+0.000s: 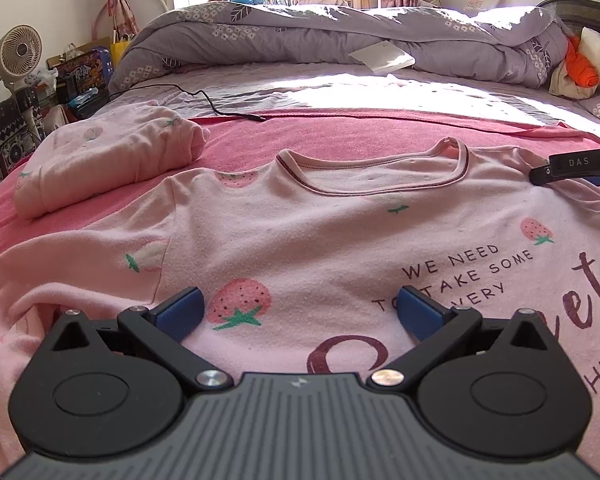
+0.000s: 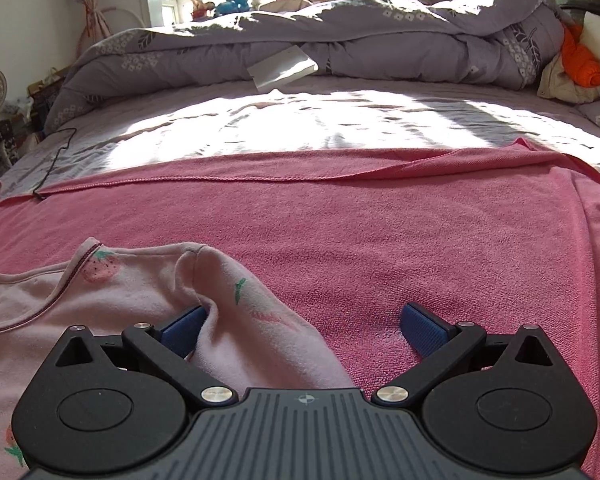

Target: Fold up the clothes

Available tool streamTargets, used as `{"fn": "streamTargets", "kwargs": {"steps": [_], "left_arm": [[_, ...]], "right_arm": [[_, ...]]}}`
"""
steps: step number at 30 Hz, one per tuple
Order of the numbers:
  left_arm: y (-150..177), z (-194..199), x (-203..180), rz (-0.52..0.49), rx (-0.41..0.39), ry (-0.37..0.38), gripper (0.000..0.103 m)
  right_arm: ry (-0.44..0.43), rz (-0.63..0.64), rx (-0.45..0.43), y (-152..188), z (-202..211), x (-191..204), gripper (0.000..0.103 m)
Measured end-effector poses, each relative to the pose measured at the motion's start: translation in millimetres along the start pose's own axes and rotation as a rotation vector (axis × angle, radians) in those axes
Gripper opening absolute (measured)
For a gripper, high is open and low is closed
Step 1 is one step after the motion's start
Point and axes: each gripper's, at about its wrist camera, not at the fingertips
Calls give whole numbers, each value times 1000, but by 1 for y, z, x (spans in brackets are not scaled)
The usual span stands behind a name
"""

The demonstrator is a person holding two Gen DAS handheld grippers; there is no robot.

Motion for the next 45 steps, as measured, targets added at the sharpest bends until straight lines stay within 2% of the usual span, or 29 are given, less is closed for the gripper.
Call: {"fn": "streamTargets", "kwargs": {"steps": [6,9,11,13,14,16,20,22,23,25,29,31,33,34,36,37,38,39,40,41,42,45], "left_arm": [[1,5,3,18,-18,-5,103],[-3,24,6,18,-50,-62,103],[-15,50,17,-28,-143,-63,103],[-31,75,34,-85,-283,-69,103],[-39,78,44,-126,-322,-70,103],[-58,66,62,-208,-333,-81,103],[-77,12,96,-242,-245,-59,103],[-73,-10,108,-217,-255,-45,103],[-70,-18,113,-202,-268,-18,103],[-67,-34,121,-176,-233,73,103],[-62,-59,119,-166,-90,251,103],[-59,-65,108,-205,-56,256,103],[-58,-68,102,-213,-44,246,103],[-58,-69,99,-217,-37,240,101],[-58,-72,93,-226,-25,230,80],[-58,-73,90,-230,-18,225,59],[-58,-74,89,-224,-16,216,51],[-58,-72,91,-205,-19,197,43],[-58,-70,93,-190,-21,168,20],[-58,-70,97,-164,-20,147,16],[-59,-69,100,-135,-21,144,15],[-60,-61,104,-90,-51,133,13]], "right_arm": [[-57,-12,18,-2,20,-6,102],[-55,91,15,0,42,4,98],[-87,190,-35,0,60,12,98],[-133,286,-86,-3,76,21,98],[-164,321,-103,-8,80,25,98],[-193,371,-115,-18,74,36,98],[-224,407,-95,-31,42,50,98],[-242,384,-56,-31,21,50,98],[-251,369,-35,-29,10,48,97],[-277,331,8,-20,-7,41,97],[-347,252,22,-19,-13,29,96],[-363,262,21,-18,-11,31,95],[-373,279,15,-16,-9,34,88],[-375,288,13,-15,-7,36,84],[-374,291,10,-15,-4,39,74],[-372,283,10,-15,-3,40,66],[-368,270,9,-16,-1,40,55],[-362,256,6,-16,0,39,50],[-355,243,4,-16,2,39,38],[-343,228,0,-17,3,38,25],[-328,214,-4,-17,4,36,19],[-295,192,-26,-17,10,33,12]]}}
Point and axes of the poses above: each gripper's, at about its wrist camera, not at the fingertips, and z roughly against the way its jaws point, x to its left, y to its underside, and after that the axes turned 7 degrees about -x, right-handed
